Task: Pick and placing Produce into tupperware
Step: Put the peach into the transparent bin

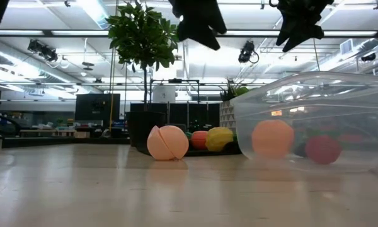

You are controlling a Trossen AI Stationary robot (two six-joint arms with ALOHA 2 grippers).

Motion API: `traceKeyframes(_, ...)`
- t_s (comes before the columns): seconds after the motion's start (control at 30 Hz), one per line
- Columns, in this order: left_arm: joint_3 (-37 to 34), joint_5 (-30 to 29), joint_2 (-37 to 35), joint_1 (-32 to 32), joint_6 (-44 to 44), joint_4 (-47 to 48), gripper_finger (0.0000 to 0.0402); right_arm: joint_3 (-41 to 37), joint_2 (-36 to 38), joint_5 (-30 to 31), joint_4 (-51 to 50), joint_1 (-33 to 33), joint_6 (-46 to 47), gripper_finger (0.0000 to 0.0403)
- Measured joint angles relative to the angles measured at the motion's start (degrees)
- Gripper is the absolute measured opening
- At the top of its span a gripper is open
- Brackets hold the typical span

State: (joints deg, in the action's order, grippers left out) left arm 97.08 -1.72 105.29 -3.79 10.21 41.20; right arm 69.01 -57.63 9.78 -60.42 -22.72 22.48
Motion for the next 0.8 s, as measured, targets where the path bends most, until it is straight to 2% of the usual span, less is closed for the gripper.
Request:
traceKeyframes(0.2,-0.11,0.07,-1.73,-3.64,1.12,11.7,0.0252,0.0,0.0,-0.02,-0.05,0.0,-0.54,0.0195)
traceKeyframes(0.33,-7.49,0.17,-7.2,-6.44,4.17,12.79,0.0252,0.0,0.0,-0.02,-0.17,0.0,-1.32,0.0195)
traceKeyframes(0.43,-17.36,-1.05,-14.76,-8.32,10.0,5.36,0.0251,0.02,0.0,-0.02,-0.17,0.0,-1.85,0.0195)
traceKeyframes(0.53,-27.92,-5.04,-22.45,-9.34,15.44,-8.44,0.0247,0.02,0.0,0.0,0.03,0.0,-2.85,0.0195)
traceKeyframes(0.6,-34.21,-7.66,-25.93,-9.34,15.96,-18.96,0.0243,0.02,0.0,0.0,0.54,0.02,-3.07,0.0195)
traceKeyframes(0.67,-38.6,-8.49,-26.6,-9.3,14.28,-25.74,0.0237,0.02,0.0,-0.02,0.72,0.0,-3.16,0.0195)
traceKeyframes(0.8,-43.74,-8.45,-22.83,-9.3,10.15,-28.29,0.0234,0.02,0.0,0.0,0.94,0.01,-3.13,0.0195)
